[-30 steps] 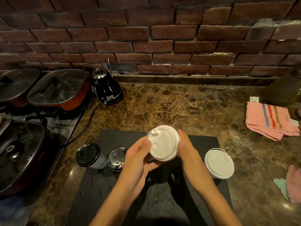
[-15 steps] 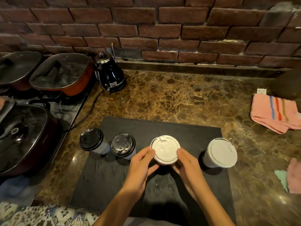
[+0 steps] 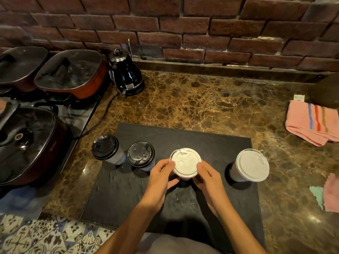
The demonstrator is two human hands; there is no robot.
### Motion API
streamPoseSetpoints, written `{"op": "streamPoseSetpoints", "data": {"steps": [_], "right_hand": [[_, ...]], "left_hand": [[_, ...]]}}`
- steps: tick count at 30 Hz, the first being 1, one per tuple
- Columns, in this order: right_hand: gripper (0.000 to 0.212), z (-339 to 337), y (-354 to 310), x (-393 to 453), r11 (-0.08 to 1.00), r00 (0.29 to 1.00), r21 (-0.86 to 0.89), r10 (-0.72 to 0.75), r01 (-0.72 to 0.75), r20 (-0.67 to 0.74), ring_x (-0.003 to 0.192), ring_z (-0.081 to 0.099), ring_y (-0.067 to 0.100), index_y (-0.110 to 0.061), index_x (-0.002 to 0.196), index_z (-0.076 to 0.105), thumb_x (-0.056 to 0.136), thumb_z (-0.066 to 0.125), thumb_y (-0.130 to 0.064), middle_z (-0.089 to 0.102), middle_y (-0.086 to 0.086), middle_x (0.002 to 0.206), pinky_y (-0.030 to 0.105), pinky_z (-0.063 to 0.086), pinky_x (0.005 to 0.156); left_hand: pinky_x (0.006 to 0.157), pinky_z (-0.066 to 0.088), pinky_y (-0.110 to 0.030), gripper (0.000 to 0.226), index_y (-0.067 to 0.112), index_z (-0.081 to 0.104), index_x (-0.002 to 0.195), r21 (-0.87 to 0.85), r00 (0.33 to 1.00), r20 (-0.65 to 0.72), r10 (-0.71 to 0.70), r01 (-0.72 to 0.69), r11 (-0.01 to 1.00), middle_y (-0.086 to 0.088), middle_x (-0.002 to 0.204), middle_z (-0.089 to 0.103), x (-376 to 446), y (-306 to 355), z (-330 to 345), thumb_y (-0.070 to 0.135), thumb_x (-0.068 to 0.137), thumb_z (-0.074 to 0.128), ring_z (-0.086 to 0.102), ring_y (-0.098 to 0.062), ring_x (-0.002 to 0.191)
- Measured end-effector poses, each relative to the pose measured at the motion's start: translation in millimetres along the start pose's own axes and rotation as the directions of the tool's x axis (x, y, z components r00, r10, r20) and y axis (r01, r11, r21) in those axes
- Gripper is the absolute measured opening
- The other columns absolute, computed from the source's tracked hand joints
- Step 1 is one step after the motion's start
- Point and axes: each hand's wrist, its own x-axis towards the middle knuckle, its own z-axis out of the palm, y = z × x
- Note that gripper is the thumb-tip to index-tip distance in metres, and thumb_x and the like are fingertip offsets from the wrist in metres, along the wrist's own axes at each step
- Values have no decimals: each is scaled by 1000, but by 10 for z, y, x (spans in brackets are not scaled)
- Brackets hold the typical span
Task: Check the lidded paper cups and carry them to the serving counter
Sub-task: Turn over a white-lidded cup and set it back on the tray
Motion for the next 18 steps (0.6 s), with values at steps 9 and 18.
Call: {"op": "streamPoseSetpoints", "data": {"steps": [9, 18], "right_hand": [[30, -52, 56, 14, 998, 998, 23, 63, -63, 5, 120, 66, 18, -19, 129, 68, 104, 51, -22, 74, 0, 123, 35, 53, 100], [28, -66, 42, 36, 993, 994, 48, 110, -111, 10, 121, 65, 19, -20, 125, 69, 104, 50, -20, 75, -1, 121, 38, 51, 105]], "left_hand": [[101, 55, -51, 16, 9, 68, 110, 23, 1000, -11, -9, 9, 1000, -8, 113, 75, 61, -98, -14, 17, 100, 59, 70, -22, 113], [99, 57, -45, 17, 11, 68, 112, 54, 1000, -1, 24, -23, 998, -1, 112, 76, 46, -118, -22, 18, 100, 59, 71, -11, 107]]}}
